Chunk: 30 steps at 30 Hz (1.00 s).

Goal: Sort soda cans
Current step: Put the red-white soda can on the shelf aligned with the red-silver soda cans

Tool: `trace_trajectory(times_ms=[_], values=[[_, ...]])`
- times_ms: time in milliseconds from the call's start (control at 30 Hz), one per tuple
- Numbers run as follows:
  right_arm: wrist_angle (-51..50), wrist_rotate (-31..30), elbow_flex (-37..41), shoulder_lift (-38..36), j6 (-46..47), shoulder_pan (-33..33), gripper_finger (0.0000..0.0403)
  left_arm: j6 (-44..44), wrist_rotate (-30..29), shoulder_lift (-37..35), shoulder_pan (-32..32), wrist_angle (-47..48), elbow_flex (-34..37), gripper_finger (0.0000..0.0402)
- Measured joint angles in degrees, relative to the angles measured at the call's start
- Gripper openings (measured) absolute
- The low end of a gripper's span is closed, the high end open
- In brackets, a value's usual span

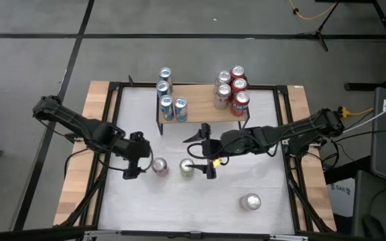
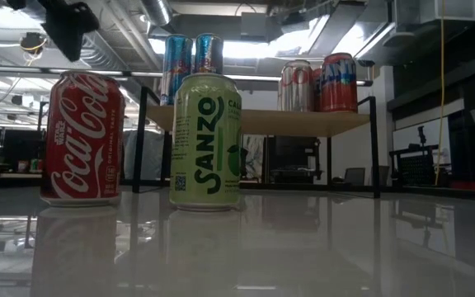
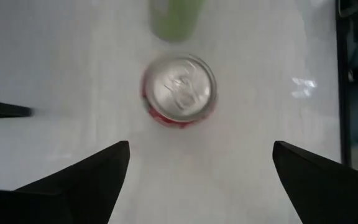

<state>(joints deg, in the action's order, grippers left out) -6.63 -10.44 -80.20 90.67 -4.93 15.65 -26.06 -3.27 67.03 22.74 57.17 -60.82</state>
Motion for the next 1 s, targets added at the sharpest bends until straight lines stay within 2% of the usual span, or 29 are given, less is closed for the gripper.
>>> trace_trajectory(times_ms=[133,233,300,500,600,700,1000], values=[[1.25,6.81,-2.3,2.75,0.17,-1.17,0.0381,-0.92,-9.84,-2.53,3.58,0.0,0.0,0.0386],[1.07,7.94,-5.38,5.71,0.67,-1.17,0.0381,-0.93,-16.72,-3.36,6.34,0.04,0.0,0.0386],[0.92,8.06,-7.74,7.98,0.71,-1.1,0.0381,-1.36,-19.05,-3.44,7.96,0.12,0.0,0.0386],[0.63,8.03,-14.78,14.82,0.81,-1.08,0.0381,-4.51,-20.43,-3.37,12.54,4.11,0.0,0.0386],[0.5,8.03,-17.7,18.48,0.82,-1.06,0.0381,-8.24,-23.01,-3.37,15.01,6.9,0.0,0.0386],[0.5,8.03,-19.11,21.39,0.81,-1.06,0.0381,-11.58,-24.84,-3.37,17.07,8.93,0.0,0.0386],[-1.45,7.08,-19.07,26.75,0.55,-2.81,0.0381,-18.55,-25.27,-3.37,18.91,8.97,0.0,0.0386]])
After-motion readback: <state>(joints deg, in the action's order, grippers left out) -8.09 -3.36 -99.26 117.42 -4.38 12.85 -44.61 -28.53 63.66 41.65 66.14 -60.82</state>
